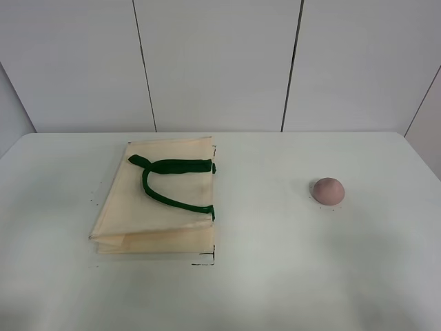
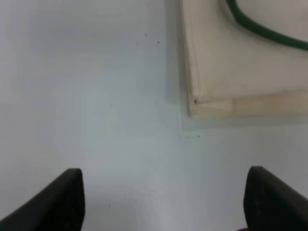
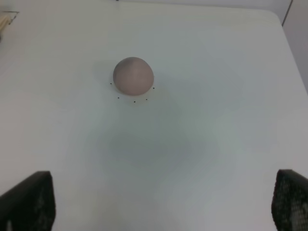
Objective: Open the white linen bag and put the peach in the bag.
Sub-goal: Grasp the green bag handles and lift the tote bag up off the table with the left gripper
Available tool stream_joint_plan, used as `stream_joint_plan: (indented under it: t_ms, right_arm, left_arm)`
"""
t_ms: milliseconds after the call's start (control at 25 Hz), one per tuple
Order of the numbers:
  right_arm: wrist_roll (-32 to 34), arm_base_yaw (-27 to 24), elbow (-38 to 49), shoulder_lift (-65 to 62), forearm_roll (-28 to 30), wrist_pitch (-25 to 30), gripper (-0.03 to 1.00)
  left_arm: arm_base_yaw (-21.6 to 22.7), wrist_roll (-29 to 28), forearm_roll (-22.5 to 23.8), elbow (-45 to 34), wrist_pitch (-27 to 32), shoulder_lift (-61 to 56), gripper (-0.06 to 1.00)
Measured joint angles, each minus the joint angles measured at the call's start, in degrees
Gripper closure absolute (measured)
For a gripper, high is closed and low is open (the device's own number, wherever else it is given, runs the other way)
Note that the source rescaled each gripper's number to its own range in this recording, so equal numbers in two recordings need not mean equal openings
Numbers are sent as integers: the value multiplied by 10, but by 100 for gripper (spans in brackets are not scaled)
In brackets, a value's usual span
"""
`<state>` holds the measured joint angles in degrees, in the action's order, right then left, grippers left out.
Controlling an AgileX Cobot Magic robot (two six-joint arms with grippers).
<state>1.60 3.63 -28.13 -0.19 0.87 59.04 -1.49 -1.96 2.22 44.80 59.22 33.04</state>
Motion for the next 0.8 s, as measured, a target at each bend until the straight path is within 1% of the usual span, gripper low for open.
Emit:
stream_joint_plan:
  t_ms: [80, 320, 440, 560, 640, 720, 800]
  right_arm:
    - [0, 0, 0, 0, 0, 0, -3]
    - [0, 0, 0, 0, 0, 0, -3]
    - [0, 0, 0, 0, 0, 0, -3]
    - [0, 0, 0, 0, 0, 0, -3]
    - [0, 0, 0, 0, 0, 0, -3]
    - [0, 0, 0, 0, 0, 0, -3]
    - [0, 0, 0, 0, 0, 0, -3]
  left_arm:
    - [0, 0, 0, 44, -13, 92, -6]
    - [0, 0, 0, 186, -78, 382, -6]
    - [0, 0, 0, 270, -93, 514, -6]
    - [0, -7, -7, 358, -87, 643, -6]
    - [-5, -23, -11, 416, -66, 714, -6]
    - [-20, -45, -10, 465, -44, 763, -6]
    - [-43, -62, -10, 510, -28, 810, -6]
